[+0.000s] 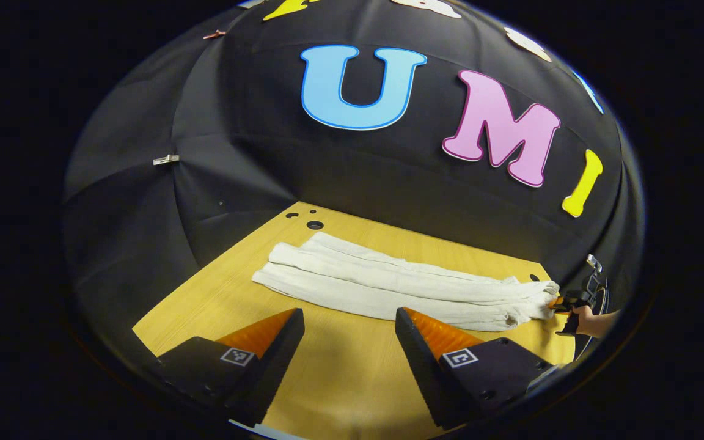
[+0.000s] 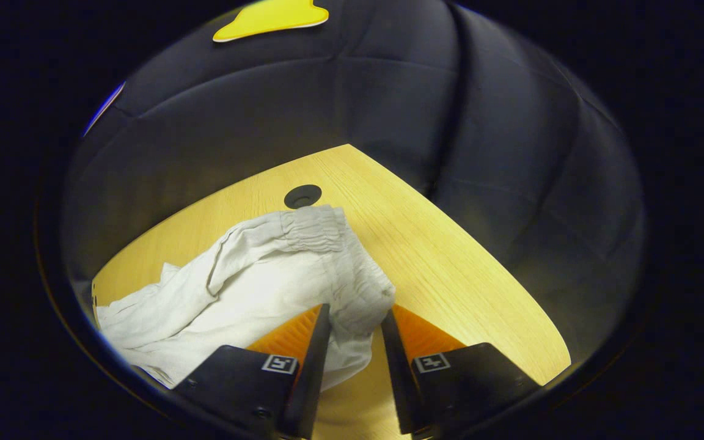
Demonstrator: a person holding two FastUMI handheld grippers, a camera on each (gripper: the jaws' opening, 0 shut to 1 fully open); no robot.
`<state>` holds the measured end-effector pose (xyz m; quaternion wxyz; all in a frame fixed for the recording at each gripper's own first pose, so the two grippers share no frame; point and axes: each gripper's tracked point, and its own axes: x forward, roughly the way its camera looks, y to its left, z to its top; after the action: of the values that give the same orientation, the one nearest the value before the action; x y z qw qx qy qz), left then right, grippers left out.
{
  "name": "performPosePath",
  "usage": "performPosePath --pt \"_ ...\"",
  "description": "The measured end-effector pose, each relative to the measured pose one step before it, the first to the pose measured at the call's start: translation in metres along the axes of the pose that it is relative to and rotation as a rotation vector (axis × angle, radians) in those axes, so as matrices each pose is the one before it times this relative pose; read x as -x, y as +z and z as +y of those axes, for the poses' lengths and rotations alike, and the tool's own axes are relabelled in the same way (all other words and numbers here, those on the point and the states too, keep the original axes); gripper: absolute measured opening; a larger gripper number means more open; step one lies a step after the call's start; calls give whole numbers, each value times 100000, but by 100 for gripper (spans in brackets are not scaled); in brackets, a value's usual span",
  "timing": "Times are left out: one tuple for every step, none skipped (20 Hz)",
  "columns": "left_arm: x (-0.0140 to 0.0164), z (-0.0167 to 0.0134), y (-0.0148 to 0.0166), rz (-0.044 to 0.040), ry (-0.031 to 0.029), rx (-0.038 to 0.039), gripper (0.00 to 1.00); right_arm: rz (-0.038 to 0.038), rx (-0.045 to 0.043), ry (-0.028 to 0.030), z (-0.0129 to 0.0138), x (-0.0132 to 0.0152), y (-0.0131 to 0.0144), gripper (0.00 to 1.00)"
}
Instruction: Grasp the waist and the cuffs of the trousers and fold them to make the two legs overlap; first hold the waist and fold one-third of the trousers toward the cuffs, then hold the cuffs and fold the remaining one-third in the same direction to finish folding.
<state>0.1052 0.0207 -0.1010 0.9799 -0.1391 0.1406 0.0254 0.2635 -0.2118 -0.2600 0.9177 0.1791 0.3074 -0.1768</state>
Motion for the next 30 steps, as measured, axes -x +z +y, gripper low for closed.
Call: performPosePath --pt "120 -457 -116 304 -844 884 96 881 -1004 1603 283 43 -92 49" --pt "51 -430 -254 173 -810 682 96 -181 -352 1293 233 -61 -48 29" --pt "-58 -72 -376 1065 -144 275 96 -46 700 806 227 71 73 27" --pt "-39 12 -502 1166 58 228 96 606 951 1866 96 215 -128 21" --pt "-59 -38 -221 975 -314 436 96 -77 1243 663 129 371 67 21" --pt "-234 60 -170 877 97 747 92 -2171 1622 601 112 476 833 20" --pt "-116 181 -68 592 16 762 96 -2917 2059 85 -5 460 1159 21" --pt "-383 183 -37 315 -160 841 96 -2224 1630 -329 12 778 1110 20" --pt "-299 367 8 428 204 1156 96 -1134 638 314 277 962 1021 20" --pt "-298 341 -26 496 560 1448 96 -1440 -71 343 398 1535 1293 20" --pt "-123 290 126 251 116 1632 96 -2098 -348 421 386 846 1112 20" --pt "-257 141 30 -199 -281 1362 96 -2275 -118 711 477 652 903 20" --pt "-6 245 56 57 -462 607 96 -1961 532 1106 828 959 1039 20" --pt "13 111 -131 533 -1032 -640 96 -2704 957 1606 780 1105 1042 20" --pt "22 254 1 379 -705 -1224 96 -3167 1258 1829 985 969 1279 20" --pt "-12 386 50 245 -276 -1278 96 -2756 1391 1446 849 1603 738 20" --pt "104 377 136 187 -134 -791 96 -1941 1340 1326 692 1260 858 20" --pt "47 439 69 -99 -159 -270 92 -1431 1004 1560 232 1183 243 20" --pt "28 506 138 -387 -277 -28 96 -841 1049 1460 529 1070 276 20" --pt "121 450 121 -414 -107 6 96 -862 1194 1149 179 873 330 20" --pt "279 580 85 -391 -167 -89 96 -844 973 977 438 1008 280 20" --pt "121 480 -141 -36 -474 -354 96 -289 1020 1051 200 204 -58 20" --pt "128 763 -215 744 63 -429 96 39 2039 252 106 351 15 20" --pt "125 883 -218 583 646 -490 96 131 1746 -100 371 10 -13 20" --pt "100 959 -38 393 795 -375 96 41 561 1121 1057 224 -36 20" --pt "216 674 -151 89 395 -191 96 -92 14 1379 1356 -201 -283 20" --pt "245 823 -10 -239 903 -58 92 -357 -119 1616 722 118 -166 20" --pt "292 935 -4 -182 1140 505 96 -182 3 1536 572 614 -47 20" --pt "130 802 16 -59 822 1097 96 393 86 1804 825 292 -274 20" --pt "24 542 -184 186 349 1128 96 639 -342 1850 1094 -63 -547 20"
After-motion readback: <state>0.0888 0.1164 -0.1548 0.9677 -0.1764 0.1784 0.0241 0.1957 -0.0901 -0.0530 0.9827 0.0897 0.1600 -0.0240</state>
